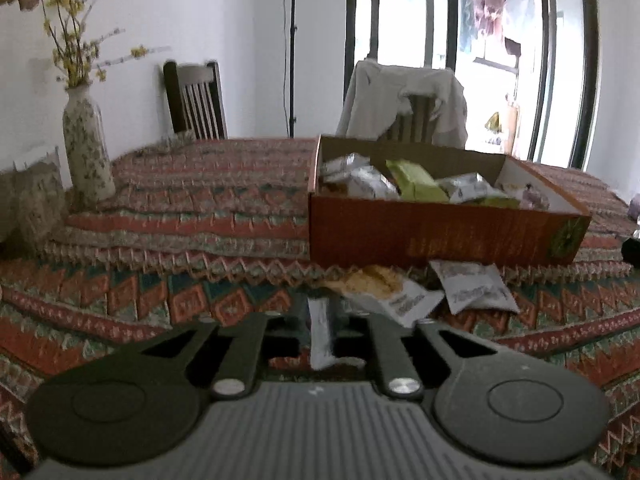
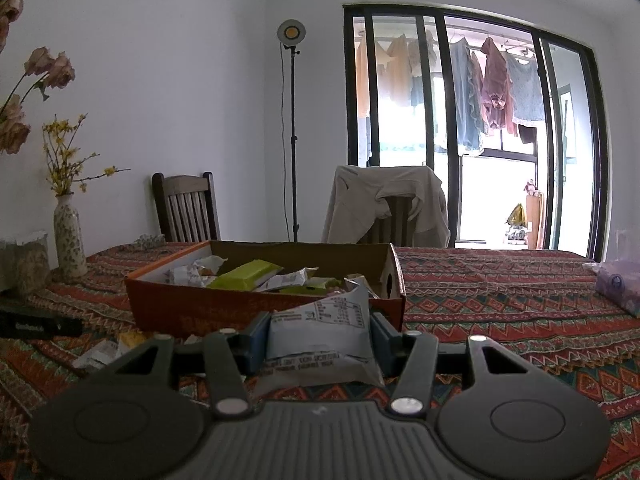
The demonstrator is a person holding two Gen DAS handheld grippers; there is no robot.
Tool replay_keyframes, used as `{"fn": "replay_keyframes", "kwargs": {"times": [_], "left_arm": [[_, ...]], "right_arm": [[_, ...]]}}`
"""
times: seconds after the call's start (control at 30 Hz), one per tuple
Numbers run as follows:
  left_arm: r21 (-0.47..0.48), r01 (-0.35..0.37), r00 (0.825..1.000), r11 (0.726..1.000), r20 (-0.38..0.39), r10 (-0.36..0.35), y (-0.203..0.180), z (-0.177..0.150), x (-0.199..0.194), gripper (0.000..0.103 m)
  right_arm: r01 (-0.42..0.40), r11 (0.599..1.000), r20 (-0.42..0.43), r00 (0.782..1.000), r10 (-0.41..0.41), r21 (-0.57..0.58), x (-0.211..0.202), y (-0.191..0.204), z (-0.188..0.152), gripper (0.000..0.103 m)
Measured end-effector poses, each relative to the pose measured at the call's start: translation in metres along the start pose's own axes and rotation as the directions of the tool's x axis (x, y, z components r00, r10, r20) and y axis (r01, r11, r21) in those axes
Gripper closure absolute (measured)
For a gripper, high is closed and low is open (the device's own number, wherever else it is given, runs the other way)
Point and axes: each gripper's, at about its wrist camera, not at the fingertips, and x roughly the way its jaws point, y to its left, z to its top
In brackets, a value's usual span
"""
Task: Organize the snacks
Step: 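Grasp a white packet with the left tool while the right tool holds its packet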
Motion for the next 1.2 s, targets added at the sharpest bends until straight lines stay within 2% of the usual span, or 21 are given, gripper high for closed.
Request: {"fn": "replay_keyframes", "kwargs": {"times": [0.03,0.1,0.27,0.37,0.43,0.53,0.6,0.63,0.73,0.87,0.9,0.97,1.07,1.1,1.2], "left_arm": [[-0.007,-0.001,1.0,1.0,-0.018,0.0,0.0,-0.002,0.003,0.053],[-0.009,-0.009,0.999,1.0,-0.036,0.009,-0.001,-0.005,0.006,0.033],[-0.002,-0.009,0.995,1.0,-0.104,0.008,-0.01,-0.007,0.023,0.031],[-0.032,0.021,0.991,0.999,-0.131,-0.025,-0.014,-0.003,0.034,0.026],[-0.023,0.017,0.989,1.0,-0.145,-0.02,-0.021,-0.001,0.042,0.02],[-0.005,0.009,0.988,1.0,-0.153,-0.01,-0.032,0.0,0.05,0.017],[0.026,-0.013,0.99,1.0,-0.141,0.016,-0.039,-0.002,0.052,0.023],[0.021,-0.006,0.991,1.0,-0.13,0.009,-0.04,-0.003,0.05,0.031],[0.026,-0.002,0.994,1.0,-0.108,0.004,-0.04,-0.006,0.044,0.041],[0.045,0.003,0.997,0.999,-0.072,0.0,-0.039,-0.012,0.032,0.045],[0.06,0.002,0.998,0.998,-0.062,0.002,-0.039,-0.014,0.028,0.064],[0.073,0.008,0.998,0.997,-0.055,-0.004,-0.038,-0.017,0.022,0.062],[0.087,0.011,0.999,0.996,-0.039,-0.008,-0.035,-0.021,0.015,0.065],[0.088,0.006,1.0,0.996,-0.024,-0.004,-0.034,-0.022,0.011,0.077],[0.086,0.009,1.0,0.996,0.013,-0.01,-0.029,-0.02,0.001,0.087]], "right_arm": [[0.0,1.0,-0.002,1.0,0.0,0.001,0.0,-0.001,0.0,0.051],[0.001,1.0,-0.005,1.0,-0.001,0.003,0.001,-0.001,0.0,0.051],[0.0,1.0,-0.012,1.0,0.0,0.007,0.004,-0.002,-0.003,0.051],[0.001,1.0,-0.017,1.0,0.0,0.009,0.006,-0.002,-0.004,0.051],[0.002,1.0,-0.021,1.0,-0.002,0.011,0.008,-0.003,-0.005,0.051],[0.004,1.0,-0.023,1.0,-0.004,0.013,0.009,-0.005,-0.006,0.051],[0.005,1.0,-0.025,1.0,-0.005,0.016,0.009,-0.007,-0.007,0.051],[0.006,1.0,-0.026,1.0,-0.006,0.018,0.01,-0.007,-0.007,0.051],[0.005,1.0,-0.029,1.0,-0.004,0.021,0.011,-0.008,-0.009,0.051],[0.0,1.0,-0.028,1.0,0.0,0.022,0.012,-0.007,-0.01,0.051],[-0.001,1.0,-0.028,1.0,0.001,0.022,0.011,-0.008,-0.01,0.051],[-0.002,1.0,-0.027,1.0,0.003,0.023,0.011,-0.008,-0.01,0.051],[-0.004,1.0,-0.027,1.0,0.005,0.024,0.011,-0.007,-0.01,0.051],[-0.005,1.0,-0.027,1.0,0.006,0.023,0.011,-0.006,-0.01,0.051],[-0.008,1.0,-0.026,1.0,0.008,0.021,0.01,-0.005,-0.01,0.051]]}}
